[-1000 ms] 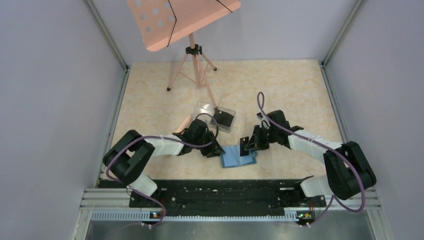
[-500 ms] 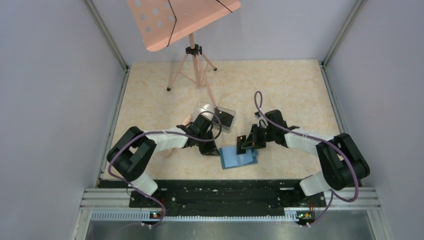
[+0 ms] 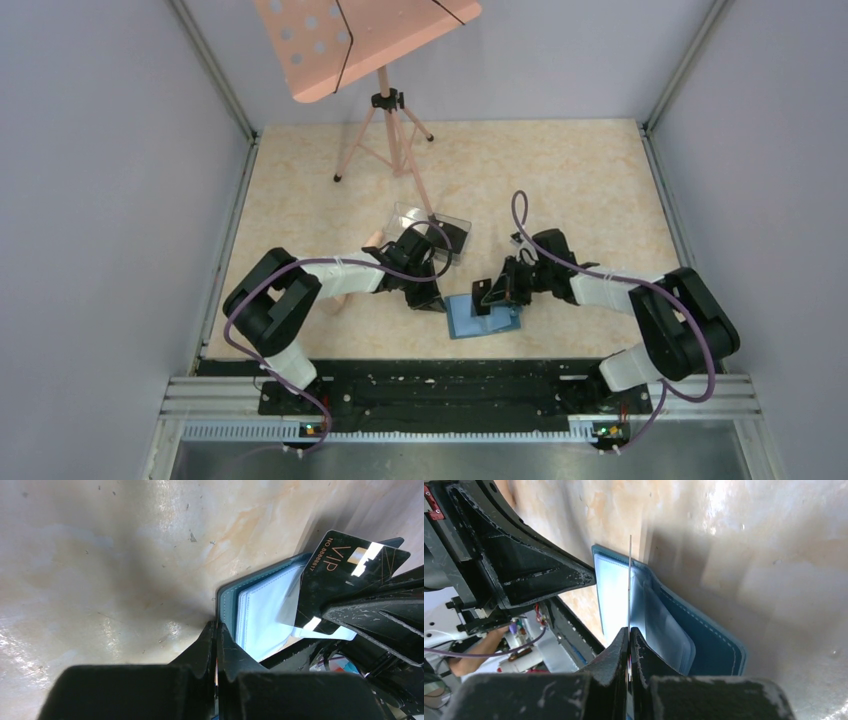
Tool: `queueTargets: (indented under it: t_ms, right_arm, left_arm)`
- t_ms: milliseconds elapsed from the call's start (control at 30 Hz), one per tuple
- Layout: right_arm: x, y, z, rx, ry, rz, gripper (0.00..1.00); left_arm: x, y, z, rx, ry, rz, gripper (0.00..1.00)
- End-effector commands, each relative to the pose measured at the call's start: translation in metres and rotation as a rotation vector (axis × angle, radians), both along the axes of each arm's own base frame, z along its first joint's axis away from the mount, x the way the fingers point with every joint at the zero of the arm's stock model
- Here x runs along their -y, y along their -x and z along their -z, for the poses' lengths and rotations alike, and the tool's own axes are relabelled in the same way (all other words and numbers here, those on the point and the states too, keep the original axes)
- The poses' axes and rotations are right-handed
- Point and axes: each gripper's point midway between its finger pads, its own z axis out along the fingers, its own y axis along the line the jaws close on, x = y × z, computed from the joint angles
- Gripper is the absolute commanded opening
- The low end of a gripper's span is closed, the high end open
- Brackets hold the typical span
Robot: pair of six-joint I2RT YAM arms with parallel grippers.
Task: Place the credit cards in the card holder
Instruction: Insert the credit card into the card holder.
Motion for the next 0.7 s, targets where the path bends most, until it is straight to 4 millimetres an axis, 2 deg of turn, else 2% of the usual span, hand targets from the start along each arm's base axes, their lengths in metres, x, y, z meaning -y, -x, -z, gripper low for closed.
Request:
queueTargets:
  t_ms: [0, 400, 667]
  right_arm:
    - [-0.004, 0.004, -0.011, 0.004, -0.059, 0.004, 0.00]
    - [0.008, 0.035, 0.007, -0.144, -0.004, 0.009, 0.00]
    - [0.008, 0.038, 0.014, -0.200, 0.022, -0.039, 0.00]
  left_arm:
    - [-0.030, 0.019, 0.036, -0.058, -0.158, -0.009, 0.00]
    - [-0.030, 0.017, 0.038, -0.057, -0.172, -0.010, 0.00]
    - [-0.028, 0.015, 0.037, -0.053, -0.174, -0.001, 0.00]
